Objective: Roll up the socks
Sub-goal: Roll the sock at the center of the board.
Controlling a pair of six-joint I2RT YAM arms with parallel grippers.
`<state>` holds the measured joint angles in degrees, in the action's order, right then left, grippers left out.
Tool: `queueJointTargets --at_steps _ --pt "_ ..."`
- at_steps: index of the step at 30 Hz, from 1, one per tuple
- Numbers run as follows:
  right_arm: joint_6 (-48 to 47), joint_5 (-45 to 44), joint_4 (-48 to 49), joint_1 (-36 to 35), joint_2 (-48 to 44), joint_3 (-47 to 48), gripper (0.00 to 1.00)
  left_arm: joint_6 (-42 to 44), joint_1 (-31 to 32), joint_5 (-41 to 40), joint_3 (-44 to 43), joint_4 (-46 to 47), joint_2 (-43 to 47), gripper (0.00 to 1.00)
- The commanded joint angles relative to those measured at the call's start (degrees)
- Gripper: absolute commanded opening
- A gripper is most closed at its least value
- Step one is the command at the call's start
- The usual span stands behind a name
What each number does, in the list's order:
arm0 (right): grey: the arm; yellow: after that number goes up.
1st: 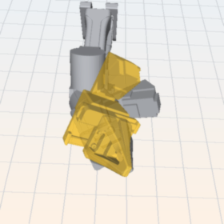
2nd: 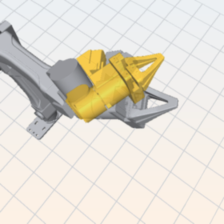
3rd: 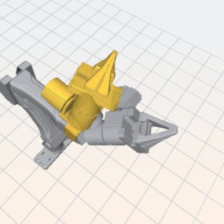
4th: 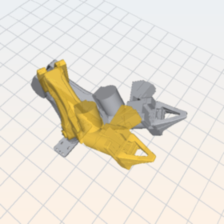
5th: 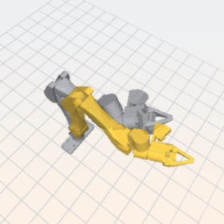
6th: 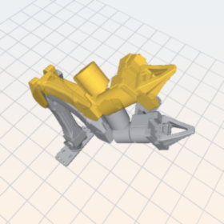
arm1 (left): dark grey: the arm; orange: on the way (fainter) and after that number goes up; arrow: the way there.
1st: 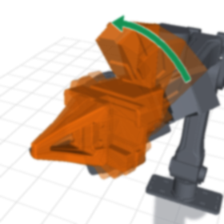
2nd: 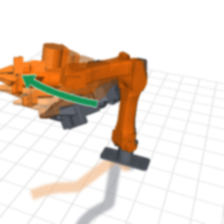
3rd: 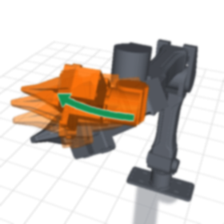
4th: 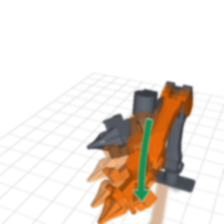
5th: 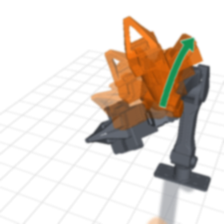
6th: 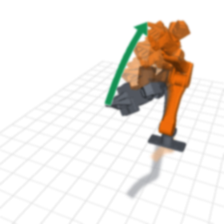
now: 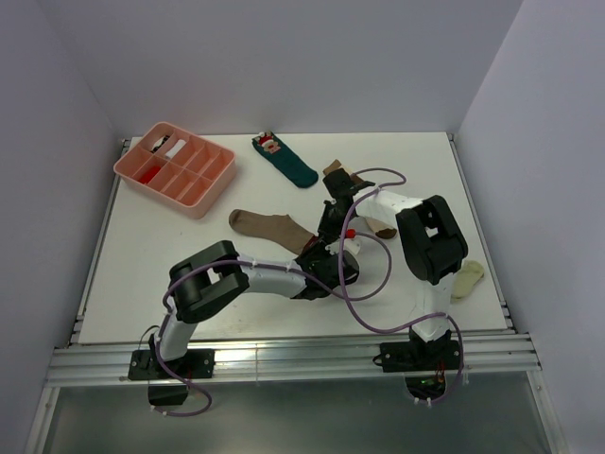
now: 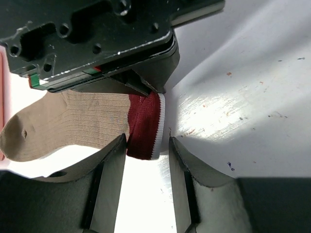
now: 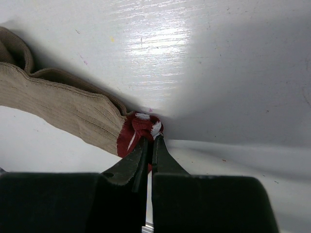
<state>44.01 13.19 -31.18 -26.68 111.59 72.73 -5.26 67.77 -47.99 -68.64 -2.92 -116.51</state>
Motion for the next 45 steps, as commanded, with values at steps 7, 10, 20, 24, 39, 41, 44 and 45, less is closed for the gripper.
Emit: queueJointTargets --at_steps 7,10,20,24,39,41,44,45 --pt "-0.6 -1.9 -1.4 -0.1 4.2 -1.6 0.00 3.1 1.4 -2.9 0.3 2.4 4.1 0.46" --pt "-0.5 -1.9 -1.5 -0.2 4.2 -1.6 0.00 3.5 1.4 -2.7 0.2 2.4 3.1 0.46" --pt "-0.3 -1.3 -1.1 0.0 4.2 -2.1 0.00 3.8 1.3 -3.3 0.1 3.6 -0.7 0.43" --pt "-0.2 -1.3 -0.9 0.0 4.2 -2.2 0.00 2.3 1.1 -2.7 0.0 3.1 -1.4 0.42" --pt "-0.4 -1.0 -0.4 0.0 3.7 -2.9 0.00 0.9 -0.4 -1.2 -0.3 0.4 -3.0 0.26" --pt "-0.4 -0.9 -0.1 0.1 3.6 -3.0 0.00 0.9 -0.4 -0.7 -0.3 0.4 -2.8 0.18" --pt "-0.4 -0.4 0.2 0.2 3.5 -3.2 0.00 1.0 -0.4 -0.4 -0.3 0.2 -2.6 0.11" --pt "-0.5 -0.2 0.6 0.2 3.5 -3.3 0.00 1.0 -0.4 -0.3 -0.4 0.0 -2.6 0.09"
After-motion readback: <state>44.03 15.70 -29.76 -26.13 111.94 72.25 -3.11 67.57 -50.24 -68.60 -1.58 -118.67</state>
